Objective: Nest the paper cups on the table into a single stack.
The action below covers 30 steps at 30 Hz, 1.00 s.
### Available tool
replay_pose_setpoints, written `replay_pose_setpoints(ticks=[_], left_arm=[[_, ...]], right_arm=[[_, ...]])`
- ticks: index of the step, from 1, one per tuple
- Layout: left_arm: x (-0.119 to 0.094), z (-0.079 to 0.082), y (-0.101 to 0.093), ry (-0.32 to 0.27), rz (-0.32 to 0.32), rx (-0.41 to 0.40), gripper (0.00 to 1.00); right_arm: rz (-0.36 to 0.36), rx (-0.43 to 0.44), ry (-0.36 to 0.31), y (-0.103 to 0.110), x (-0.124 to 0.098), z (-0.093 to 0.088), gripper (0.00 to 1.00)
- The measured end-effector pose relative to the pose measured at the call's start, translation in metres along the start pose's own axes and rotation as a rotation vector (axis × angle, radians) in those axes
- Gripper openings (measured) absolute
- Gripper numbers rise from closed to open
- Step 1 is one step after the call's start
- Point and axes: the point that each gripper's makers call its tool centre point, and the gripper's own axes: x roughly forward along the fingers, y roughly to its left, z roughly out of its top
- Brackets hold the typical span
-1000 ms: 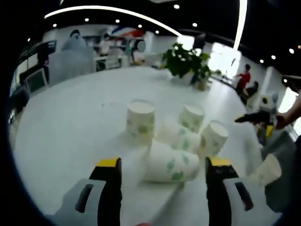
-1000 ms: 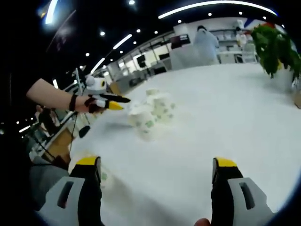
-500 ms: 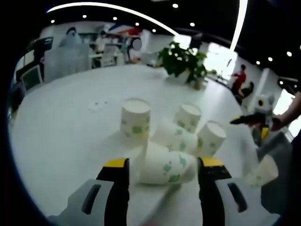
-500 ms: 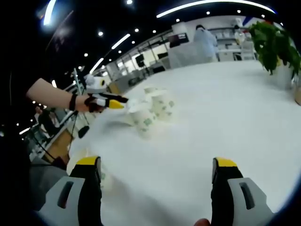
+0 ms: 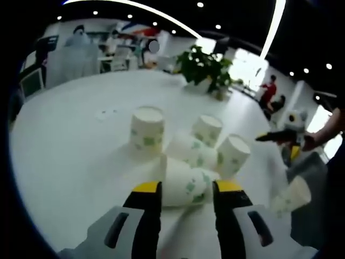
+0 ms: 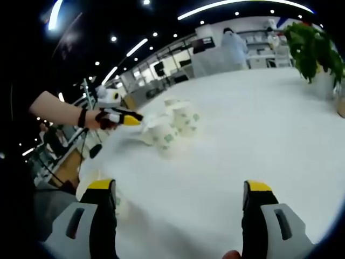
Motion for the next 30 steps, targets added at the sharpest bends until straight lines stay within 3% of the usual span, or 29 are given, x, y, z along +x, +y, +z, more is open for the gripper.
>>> replay_pose_setpoints(ticks=[8, 17, 30], left_arm=[[-0.001, -0.006, -0.003, 0.008, -0.017, -0.010, 0.28], [-0.002, -0.013, -0.011, 0.023, -0.059, -0.034, 0.14], [-0.007, -0.017, -0.016, 0.021, -0.073, -0.076, 0.09]], right_arm=[[-0.006, 0.005, 0.000, -0.001, -0.001, -0.002, 0.96], [-0.008, 0.011, -0.001, 0.000, 0.000, -0.004, 0.96], [-0.004, 0.012, 0.000, 0.002, 0.001, -0.004, 0.95]])
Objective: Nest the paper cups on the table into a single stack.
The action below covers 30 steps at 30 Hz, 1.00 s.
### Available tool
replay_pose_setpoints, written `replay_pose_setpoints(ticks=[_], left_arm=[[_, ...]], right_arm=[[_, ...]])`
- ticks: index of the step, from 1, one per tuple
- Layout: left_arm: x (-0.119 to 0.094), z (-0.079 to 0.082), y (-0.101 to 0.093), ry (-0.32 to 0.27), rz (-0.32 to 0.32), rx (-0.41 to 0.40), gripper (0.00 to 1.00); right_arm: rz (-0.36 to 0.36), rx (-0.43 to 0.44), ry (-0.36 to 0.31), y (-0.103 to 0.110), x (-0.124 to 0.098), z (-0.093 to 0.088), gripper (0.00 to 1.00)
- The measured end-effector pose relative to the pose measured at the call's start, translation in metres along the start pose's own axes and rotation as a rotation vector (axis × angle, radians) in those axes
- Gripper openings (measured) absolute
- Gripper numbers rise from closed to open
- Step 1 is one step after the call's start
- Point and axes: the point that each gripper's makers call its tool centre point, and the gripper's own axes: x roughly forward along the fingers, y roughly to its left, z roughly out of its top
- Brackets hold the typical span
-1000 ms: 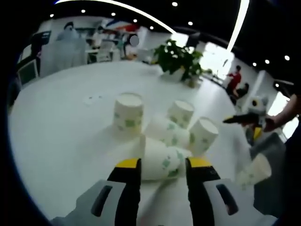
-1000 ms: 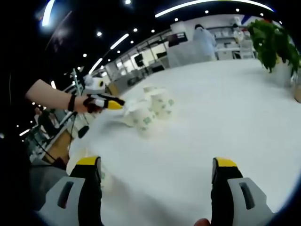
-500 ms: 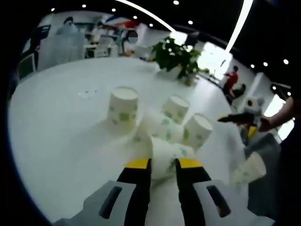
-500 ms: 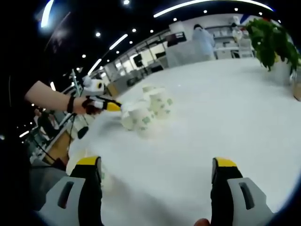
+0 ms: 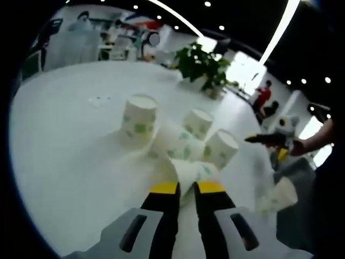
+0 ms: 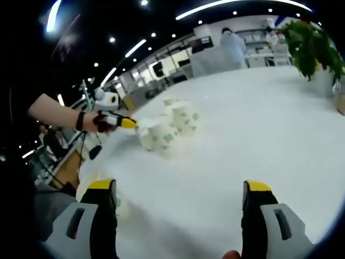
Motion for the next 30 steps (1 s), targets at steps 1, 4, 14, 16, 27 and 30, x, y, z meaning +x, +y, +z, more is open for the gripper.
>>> replay_pose_setpoints(ticks=[1, 4, 14, 16, 27, 30], left_arm=[[0.000, 0.000, -0.001, -0.003, -0.002, -0.003, 0.08], [-0.002, 0.001, -0.003, -0.007, -0.011, -0.012, 0.07], [-0.007, 0.002, -0.011, -0.008, -0.023, 0.003, 0.00], [-0.009, 0.001, -0.011, -0.005, -0.017, 0.010, 0.00], [-0.016, 0.001, -0.014, 0.001, -0.002, 0.006, 0.00], [-0.017, 0.001, -0.015, 0.003, 0.002, 0.007, 0.00]], right_arm=[[0.000, 0.002, -0.001, 0.000, 0.000, 0.000, 0.95], [-0.001, 0.004, -0.002, 0.000, 0.000, 0.000, 0.95], [0.007, 0.000, -0.004, 0.004, 0.001, 0.002, 0.95], [0.007, -0.003, -0.004, 0.004, 0.001, 0.002, 0.95], [0.010, -0.007, -0.018, 0.007, -0.001, 0.006, 0.95], [0.010, -0.009, -0.027, 0.007, -0.003, 0.008, 0.95]])
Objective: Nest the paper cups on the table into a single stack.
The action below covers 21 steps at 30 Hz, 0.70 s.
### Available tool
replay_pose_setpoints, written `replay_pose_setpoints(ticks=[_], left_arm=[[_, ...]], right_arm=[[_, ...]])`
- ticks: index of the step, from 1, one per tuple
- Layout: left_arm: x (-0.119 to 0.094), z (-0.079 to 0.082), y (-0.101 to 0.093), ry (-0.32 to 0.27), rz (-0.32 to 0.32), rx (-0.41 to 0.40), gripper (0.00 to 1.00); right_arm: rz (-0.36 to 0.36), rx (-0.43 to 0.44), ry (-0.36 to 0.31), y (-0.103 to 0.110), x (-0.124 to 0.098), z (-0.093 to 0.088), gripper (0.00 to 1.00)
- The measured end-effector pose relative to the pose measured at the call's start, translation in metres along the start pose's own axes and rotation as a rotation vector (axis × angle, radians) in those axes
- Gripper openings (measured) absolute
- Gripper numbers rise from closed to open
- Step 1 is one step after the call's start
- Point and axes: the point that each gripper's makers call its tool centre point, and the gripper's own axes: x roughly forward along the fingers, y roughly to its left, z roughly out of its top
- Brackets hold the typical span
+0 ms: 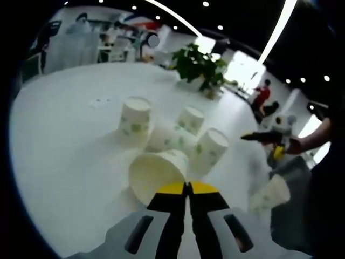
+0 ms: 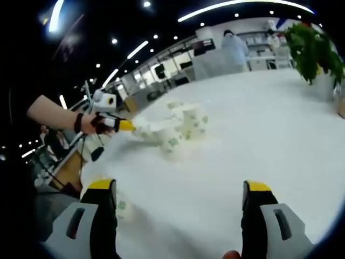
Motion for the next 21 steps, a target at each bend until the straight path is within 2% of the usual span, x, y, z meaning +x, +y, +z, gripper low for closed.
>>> replay_pose_setpoints(ticks=[11, 21], left_arm=[[-0.007, 0.007, -0.013, 0.017, -0.005, 0.026, 0.00], [-0.023, 0.019, -0.027, 0.040, -0.006, 0.075, 0.00]], right_arm=[[0.004, -0.018, -0.016, 0.004, -0.004, 0.008, 0.96], [0.010, -0.040, -0.032, 0.014, -0.009, 0.014, 0.96]])
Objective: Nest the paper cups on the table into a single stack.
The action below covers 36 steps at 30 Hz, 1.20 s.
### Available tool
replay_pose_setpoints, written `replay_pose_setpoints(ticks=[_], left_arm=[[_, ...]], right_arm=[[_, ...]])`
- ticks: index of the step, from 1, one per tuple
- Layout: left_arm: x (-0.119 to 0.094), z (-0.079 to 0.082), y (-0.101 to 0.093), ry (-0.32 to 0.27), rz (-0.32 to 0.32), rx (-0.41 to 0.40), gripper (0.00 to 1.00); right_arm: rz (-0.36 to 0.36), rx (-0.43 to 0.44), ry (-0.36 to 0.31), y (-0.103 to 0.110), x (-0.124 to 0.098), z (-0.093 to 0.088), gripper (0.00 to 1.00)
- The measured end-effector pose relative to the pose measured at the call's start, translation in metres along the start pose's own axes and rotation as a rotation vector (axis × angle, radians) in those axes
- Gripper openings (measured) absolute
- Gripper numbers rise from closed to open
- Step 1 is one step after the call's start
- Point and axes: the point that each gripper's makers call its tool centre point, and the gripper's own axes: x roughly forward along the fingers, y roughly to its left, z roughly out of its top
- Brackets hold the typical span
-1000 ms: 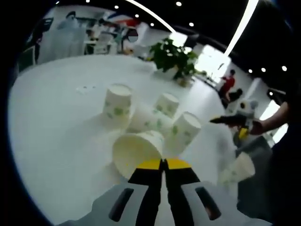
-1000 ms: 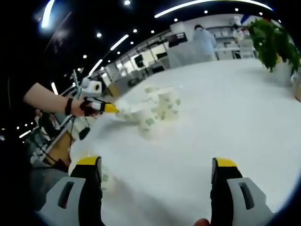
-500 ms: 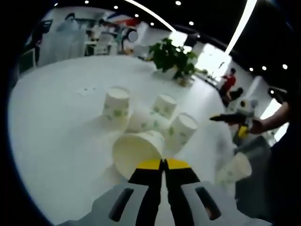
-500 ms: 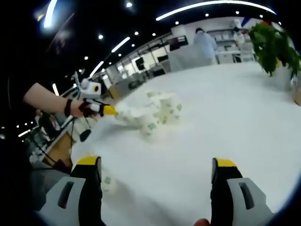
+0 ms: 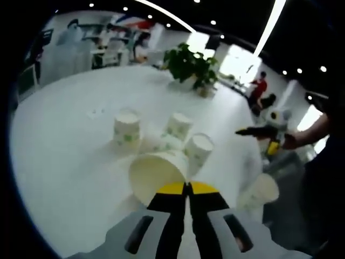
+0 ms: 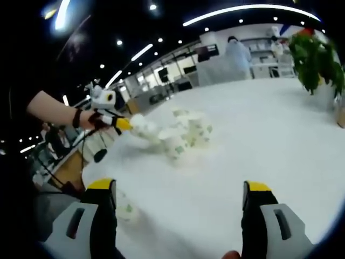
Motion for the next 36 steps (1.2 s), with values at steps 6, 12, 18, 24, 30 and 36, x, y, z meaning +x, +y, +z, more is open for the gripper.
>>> replay_pose_setpoints(ticks=[6, 12, 18, 24, 30, 36], left_arm=[[-0.011, 0.011, -0.012, 0.017, -0.004, 0.055, 0.00], [-0.022, 0.029, -0.023, 0.016, -0.004, 0.134, 0.00], [-0.034, 0.043, -0.042, 0.039, -0.034, 0.177, 0.00], [-0.047, 0.053, -0.062, 0.068, -0.055, 0.237, 0.00], [-0.060, 0.060, -0.084, 0.100, -0.091, 0.282, 0.00], [-0.068, 0.062, -0.105, 0.153, -0.119, 0.349, 0.00]], right_arm=[[0.000, -0.016, -0.013, 0.005, -0.005, 0.006, 0.96], [0.000, -0.048, -0.018, 0.008, -0.011, 0.012, 0.96], [0.000, -0.081, -0.025, 0.010, -0.017, 0.018, 0.95], [-0.002, -0.092, -0.031, 0.014, -0.021, 0.022, 0.95], [0.000, -0.100, -0.036, 0.016, -0.024, 0.023, 0.95], [0.002, -0.102, -0.039, 0.019, -0.026, 0.023, 0.95]])
